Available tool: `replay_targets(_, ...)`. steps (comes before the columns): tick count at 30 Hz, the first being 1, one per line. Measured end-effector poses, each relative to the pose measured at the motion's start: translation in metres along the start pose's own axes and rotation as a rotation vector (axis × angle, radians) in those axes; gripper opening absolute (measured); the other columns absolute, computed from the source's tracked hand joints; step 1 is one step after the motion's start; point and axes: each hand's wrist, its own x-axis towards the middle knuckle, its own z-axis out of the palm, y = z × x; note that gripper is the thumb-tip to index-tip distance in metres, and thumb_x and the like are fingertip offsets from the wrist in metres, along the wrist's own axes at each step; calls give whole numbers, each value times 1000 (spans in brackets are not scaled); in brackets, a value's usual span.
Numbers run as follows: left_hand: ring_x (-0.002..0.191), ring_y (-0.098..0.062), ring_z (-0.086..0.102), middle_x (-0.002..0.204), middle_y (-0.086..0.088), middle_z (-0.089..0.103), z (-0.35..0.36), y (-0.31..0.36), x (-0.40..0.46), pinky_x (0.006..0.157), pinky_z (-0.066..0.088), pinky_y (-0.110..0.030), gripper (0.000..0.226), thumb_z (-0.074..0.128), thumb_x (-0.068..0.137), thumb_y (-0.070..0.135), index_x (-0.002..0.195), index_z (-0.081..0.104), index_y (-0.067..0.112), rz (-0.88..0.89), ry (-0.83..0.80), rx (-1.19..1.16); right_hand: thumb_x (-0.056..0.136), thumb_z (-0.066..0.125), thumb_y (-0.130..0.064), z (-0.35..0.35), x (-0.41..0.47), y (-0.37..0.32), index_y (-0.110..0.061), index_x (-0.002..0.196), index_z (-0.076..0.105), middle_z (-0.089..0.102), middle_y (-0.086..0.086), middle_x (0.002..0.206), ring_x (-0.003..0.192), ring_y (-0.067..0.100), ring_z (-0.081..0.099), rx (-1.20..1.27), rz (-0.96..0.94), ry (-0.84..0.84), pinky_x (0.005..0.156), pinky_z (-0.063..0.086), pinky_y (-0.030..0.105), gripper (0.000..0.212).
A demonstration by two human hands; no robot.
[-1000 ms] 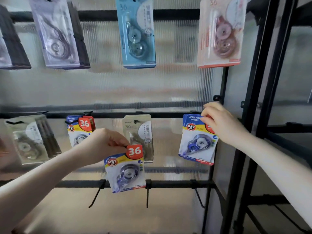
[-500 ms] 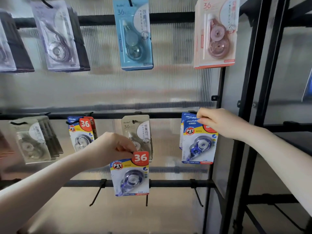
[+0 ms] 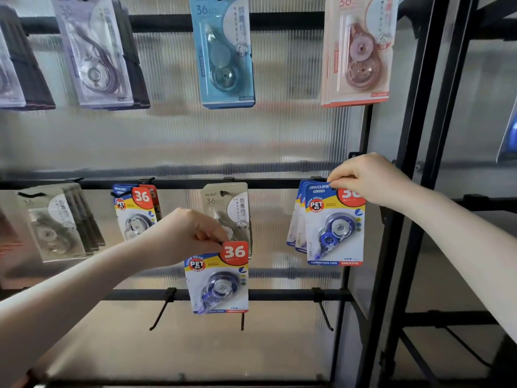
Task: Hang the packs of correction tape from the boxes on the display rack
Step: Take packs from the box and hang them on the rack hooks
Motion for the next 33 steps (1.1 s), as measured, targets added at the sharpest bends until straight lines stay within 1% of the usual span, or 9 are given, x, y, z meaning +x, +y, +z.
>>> replay_targets(2,74,4,65,71,31,63,0,-2,-3,65,50,-8,15,73,77,15,89,75,24,1,-3,7,91,58,-19,-3,1,-1,-12,101,71,67,-1,96,86,9,56,2,7,-13,71,46,25,17)
replay_targets(6,74,4,64,73,40,60,-1,-6,-9,63,48,-7,15,73,76,14,86,74,25,5,5,-1,91,57,-14,-5,2,0,-10,103,71,61,-5,90,82,7,54,13,13,-32,62,39,8,18)
replay_targets(11,74,6,63,70,42,58,-2,-9,-15,62,46,-5,15,74,76,12,84,73,25,12,14,-3,90,59,-13,-8,3,2,-11,102,71,61,-6,91,78,2,51,-32,-11,-66,61,35,7,18)
replay_targets(14,74,7,63,69,42,58,-1,-10,-17,63,47,-5,18,74,76,13,82,71,30,32,15,-20,88,61,-11,-10,3,5,-12,101,72,60,-9,87,76,1,53,-35,-15,-78,63,38,13,17)
replay_targets(17,75,9,62,69,45,55,3,-13,-18,63,46,-4,16,74,76,14,85,73,27,49,15,-9,87,62,-10,-9,4,4,-11,100,72,60,-8,87,79,5,53,-50,-27,-70,64,38,16,17)
replay_targets(21,75,10,62,69,46,55,10,-19,-19,62,45,-3,18,74,75,15,88,73,27,73,14,-34,88,60,-9,-5,5,3,-10,101,71,66,2,98,87,11,54,-73,-3,-76,75,41,25,17)
replay_targets(24,74,10,62,71,46,55,14,-26,-22,62,45,-3,22,74,75,15,87,71,33,82,16,-55,91,55,-8,5,5,3,-10,105,69,65,2,103,91,12,52,-122,35,-72,75,39,25,20)
replay_targets(28,76,9,62,72,47,54,16,-35,-25,62,47,-5,19,74,76,16,86,71,32,79,24,-56,93,51,-9,16,7,3,-12,108,67,65,7,113,101,21,56,-139,81,-35,76,41,28,23)
replay_targets(33,76,12,61,72,47,55,19,-41,-27,64,51,-9,24,72,77,18,83,65,39,66,7,-88,92,47,-3,22,10,5,-9,107,67,63,9,110,102,24,54,-171,66,-5,77,37,28,26)
